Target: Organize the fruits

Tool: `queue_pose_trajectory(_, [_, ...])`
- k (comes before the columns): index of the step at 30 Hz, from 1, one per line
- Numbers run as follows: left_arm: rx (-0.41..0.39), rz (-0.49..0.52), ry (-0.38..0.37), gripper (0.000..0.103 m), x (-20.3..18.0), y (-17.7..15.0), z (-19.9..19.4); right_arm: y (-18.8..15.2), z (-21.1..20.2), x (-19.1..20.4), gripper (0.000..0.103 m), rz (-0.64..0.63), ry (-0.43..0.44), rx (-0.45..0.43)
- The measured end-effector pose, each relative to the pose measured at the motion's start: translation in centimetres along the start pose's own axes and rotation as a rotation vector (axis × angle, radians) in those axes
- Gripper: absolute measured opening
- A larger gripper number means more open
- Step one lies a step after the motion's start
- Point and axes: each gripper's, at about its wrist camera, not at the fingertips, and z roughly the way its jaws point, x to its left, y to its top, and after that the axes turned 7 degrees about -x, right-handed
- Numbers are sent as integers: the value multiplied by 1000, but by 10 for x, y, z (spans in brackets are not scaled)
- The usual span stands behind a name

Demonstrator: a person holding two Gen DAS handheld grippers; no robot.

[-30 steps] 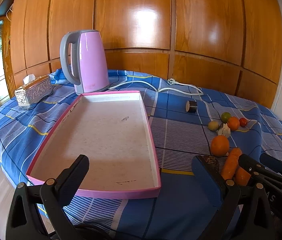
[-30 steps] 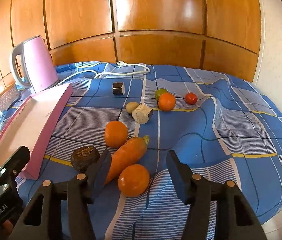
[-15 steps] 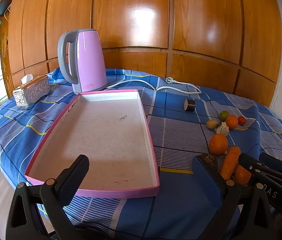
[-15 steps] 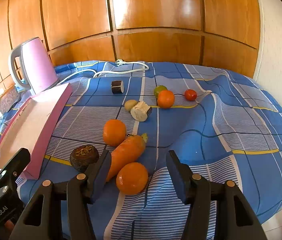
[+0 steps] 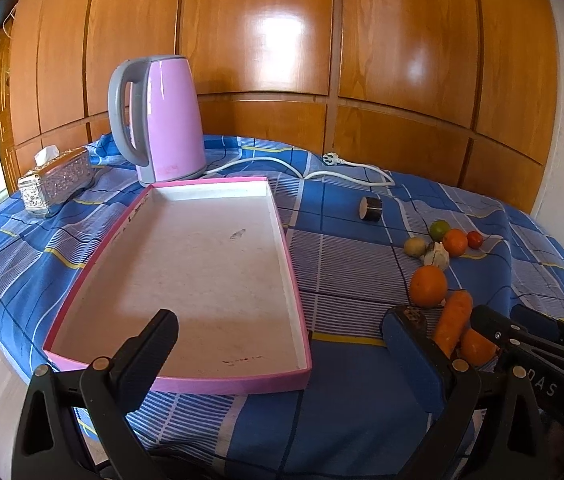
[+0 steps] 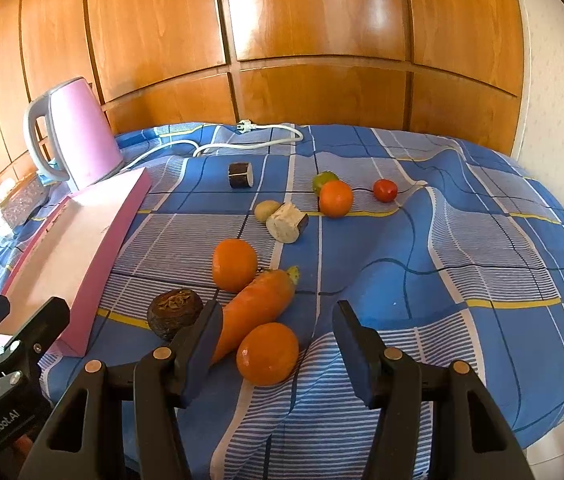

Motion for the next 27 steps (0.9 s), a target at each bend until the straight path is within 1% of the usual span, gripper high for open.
queue_pose_trajectory(4, [9, -6, 3, 103, 1, 0, 2, 1, -3, -1, 58, 8, 29, 0])
queue_pose_trajectory(6, [12, -12, 1, 103, 2, 0, 2, 4, -5, -9, 58, 44, 41, 0])
queue_pose_trajectory(9, [21, -19, -1, 103, 3, 0, 4, 8, -7, -24, 52, 102, 48, 4])
queue_pose_trajectory(12, [19, -31, -12, 103, 5, 0, 4, 12, -11, -43, 51, 158, 56, 9])
queue_pose_trajectory(14, [10, -38, -28, 103, 5, 1, 3, 13, -11, -48, 50, 168, 77, 18])
queue_pose_trajectory(17, [-7, -41, -64, 103, 3, 3, 2, 13, -10, -46, 50, 131, 140, 54])
queue_pose_trajectory(18, [-8, -38, -72, 103, 3, 3, 1, 13, -9, -40, 50, 101, 163, 71])
queue_pose_trajectory(23, [-20, -13, -133, 103, -5, 3, -1, 8, -6, -22, 50, 9, 180, 105])
queue_pose_trajectory(25, [-10, -2, -134, 103, -6, 3, 0, 5, -2, -17, 50, -25, 161, 128])
queue_pose_trajectory(26, [4, -2, -131, 103, -6, 3, 2, 4, 1, -15, 48, -32, 159, 142])
queue_pose_trajectory(27, [21, -8, -130, 103, -4, 2, 3, 3, 3, -15, 43, -34, 163, 154])
